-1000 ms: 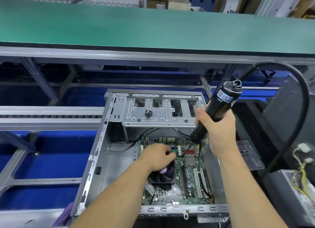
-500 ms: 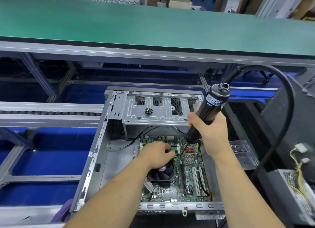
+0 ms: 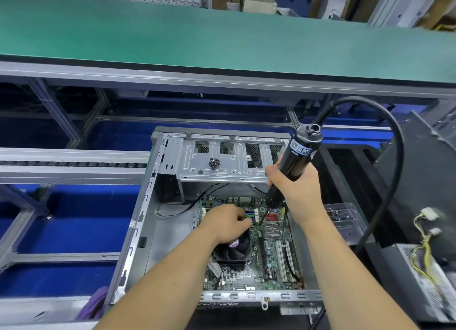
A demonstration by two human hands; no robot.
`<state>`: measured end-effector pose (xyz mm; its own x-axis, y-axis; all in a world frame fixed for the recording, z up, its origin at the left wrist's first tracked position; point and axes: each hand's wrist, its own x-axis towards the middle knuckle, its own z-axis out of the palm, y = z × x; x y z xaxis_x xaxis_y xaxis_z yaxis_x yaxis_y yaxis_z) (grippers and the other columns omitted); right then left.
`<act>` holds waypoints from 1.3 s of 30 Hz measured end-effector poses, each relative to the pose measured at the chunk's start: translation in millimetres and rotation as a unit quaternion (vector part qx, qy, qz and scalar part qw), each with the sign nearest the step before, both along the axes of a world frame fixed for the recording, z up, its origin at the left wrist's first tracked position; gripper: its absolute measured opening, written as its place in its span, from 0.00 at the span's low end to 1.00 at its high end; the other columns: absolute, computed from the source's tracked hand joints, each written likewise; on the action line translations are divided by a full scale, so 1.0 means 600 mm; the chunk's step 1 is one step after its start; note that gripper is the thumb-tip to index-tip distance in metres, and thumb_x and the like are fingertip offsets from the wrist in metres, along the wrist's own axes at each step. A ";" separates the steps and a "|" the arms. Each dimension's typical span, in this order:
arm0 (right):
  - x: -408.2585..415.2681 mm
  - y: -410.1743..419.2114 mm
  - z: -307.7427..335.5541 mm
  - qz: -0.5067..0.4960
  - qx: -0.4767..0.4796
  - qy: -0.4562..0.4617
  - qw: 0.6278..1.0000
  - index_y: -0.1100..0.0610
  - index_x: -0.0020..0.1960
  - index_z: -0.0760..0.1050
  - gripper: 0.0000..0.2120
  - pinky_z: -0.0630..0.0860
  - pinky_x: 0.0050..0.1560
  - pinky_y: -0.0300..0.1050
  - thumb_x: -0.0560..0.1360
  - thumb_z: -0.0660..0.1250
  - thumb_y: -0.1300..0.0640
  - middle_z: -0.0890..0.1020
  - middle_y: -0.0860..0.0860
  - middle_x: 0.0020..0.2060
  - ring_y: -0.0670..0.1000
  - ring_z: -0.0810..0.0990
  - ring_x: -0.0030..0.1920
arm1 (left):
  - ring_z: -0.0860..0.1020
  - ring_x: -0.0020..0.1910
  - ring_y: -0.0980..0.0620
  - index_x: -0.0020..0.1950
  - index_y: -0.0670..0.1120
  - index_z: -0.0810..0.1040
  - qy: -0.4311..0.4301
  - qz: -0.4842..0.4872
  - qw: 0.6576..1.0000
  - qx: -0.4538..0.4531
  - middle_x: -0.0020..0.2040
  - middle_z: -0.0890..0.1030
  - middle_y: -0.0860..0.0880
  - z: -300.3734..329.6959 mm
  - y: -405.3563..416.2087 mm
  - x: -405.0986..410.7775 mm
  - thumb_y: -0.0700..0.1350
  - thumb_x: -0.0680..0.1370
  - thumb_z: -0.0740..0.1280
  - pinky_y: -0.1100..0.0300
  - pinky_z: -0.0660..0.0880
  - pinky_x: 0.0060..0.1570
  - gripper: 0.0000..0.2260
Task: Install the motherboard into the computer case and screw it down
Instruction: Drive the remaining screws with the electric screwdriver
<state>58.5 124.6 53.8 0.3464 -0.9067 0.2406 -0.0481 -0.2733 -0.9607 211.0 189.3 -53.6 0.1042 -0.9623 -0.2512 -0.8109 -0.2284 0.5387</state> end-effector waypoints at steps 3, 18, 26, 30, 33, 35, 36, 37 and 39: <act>0.007 -0.002 0.002 0.008 0.005 0.011 1.000 0.58 0.44 0.76 0.24 0.77 0.41 0.36 0.65 0.75 0.39 0.83 0.48 0.35 0.46 0.82 0.38 | 0.76 0.33 0.48 0.38 0.46 0.77 -0.017 -0.006 1.000 0.000 0.31 0.78 0.47 0.007 -0.001 -0.001 0.59 0.75 0.59 0.58 0.71 0.33 0.19; -0.028 0.008 0.065 -0.082 0.012 -0.139 0.987 0.55 0.43 0.76 0.19 0.78 0.48 0.59 0.68 0.76 0.40 0.81 0.52 0.32 0.54 0.80 0.36 | 0.73 0.37 0.53 0.41 0.48 0.76 -0.071 0.038 0.952 -0.296 0.37 0.75 0.54 0.056 0.006 0.003 0.49 0.78 0.61 0.54 0.74 0.38 0.09; -0.040 0.005 0.071 -0.075 0.024 -0.168 0.983 0.47 0.40 0.77 0.13 0.79 0.48 0.60 0.67 0.77 0.41 0.81 0.52 0.32 0.53 0.80 0.36 | 0.74 0.53 0.47 0.66 0.48 0.76 -0.166 0.179 0.939 -0.241 0.56 0.76 0.49 0.126 -0.043 0.058 0.43 0.81 0.62 0.52 0.71 0.52 0.14; -0.035 0.003 0.081 -0.061 0.017 -0.170 0.983 0.46 0.38 0.77 0.14 0.77 0.46 0.55 0.67 0.76 0.39 0.80 0.51 0.32 0.53 0.80 0.35 | 0.73 0.57 0.44 0.61 0.47 0.77 -0.280 0.168 0.939 -0.105 0.58 0.74 0.46 0.157 -0.071 0.069 0.44 0.81 0.60 0.50 0.70 0.54 0.10; -0.033 0.005 0.079 -0.045 0.025 -0.169 0.984 0.44 0.38 0.77 0.19 0.77 0.45 0.51 0.64 0.78 0.32 0.80 0.50 0.32 0.53 0.79 0.35 | 0.76 0.52 0.44 0.52 0.46 0.78 -0.305 0.150 0.940 -0.040 0.54 0.77 0.46 0.179 -0.083 0.067 0.40 0.78 0.61 0.50 0.71 0.52 0.08; -0.034 0.005 0.077 -0.039 0.031 -0.168 0.984 0.44 0.39 0.77 0.21 0.78 0.45 0.51 0.61 0.78 0.29 0.80 0.50 0.32 0.53 0.80 0.35 | 0.75 0.43 0.45 0.45 0.47 0.76 -0.318 0.144 0.937 -0.024 0.47 0.80 0.48 0.193 -0.090 0.068 0.38 0.75 0.62 0.52 0.71 0.48 0.06; -0.035 0.004 0.076 -0.037 0.032 -0.170 0.984 0.44 0.39 0.77 0.22 0.78 0.46 0.52 0.61 0.78 0.29 0.80 0.50 0.32 0.53 0.79 0.35 | 0.74 0.41 0.46 0.43 0.47 0.74 -0.329 0.137 0.934 -0.018 0.45 0.80 0.48 0.197 -0.092 0.069 0.37 0.74 0.62 0.53 0.70 0.48 0.05; -0.036 0.004 0.076 -0.037 0.034 -0.173 0.984 0.45 0.39 0.77 0.22 0.78 0.46 0.52 0.61 0.78 0.29 0.80 0.50 0.32 0.54 0.79 0.35 | 0.74 0.40 0.46 0.42 0.48 0.73 -0.339 0.131 0.931 -0.015 0.44 0.80 0.48 0.199 -0.093 0.068 0.37 0.73 0.62 0.52 0.70 0.48 0.05; -0.037 0.001 0.077 -0.039 0.038 -0.180 0.982 0.47 0.40 0.76 0.23 0.78 0.43 0.51 0.61 0.78 0.30 0.80 0.51 0.32 0.54 0.79 0.35 | 0.76 0.44 0.45 0.42 0.48 0.72 -0.354 0.118 0.927 -0.019 0.46 0.81 0.48 0.199 -0.095 0.064 0.38 0.74 0.63 0.51 0.70 0.52 0.05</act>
<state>36.1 125.0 99.9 0.1792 -0.9474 0.2652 0.2802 -0.2093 -0.9369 249.7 132.3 65.7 0.4398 -0.8981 -0.0054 -0.8939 -0.4371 -0.0993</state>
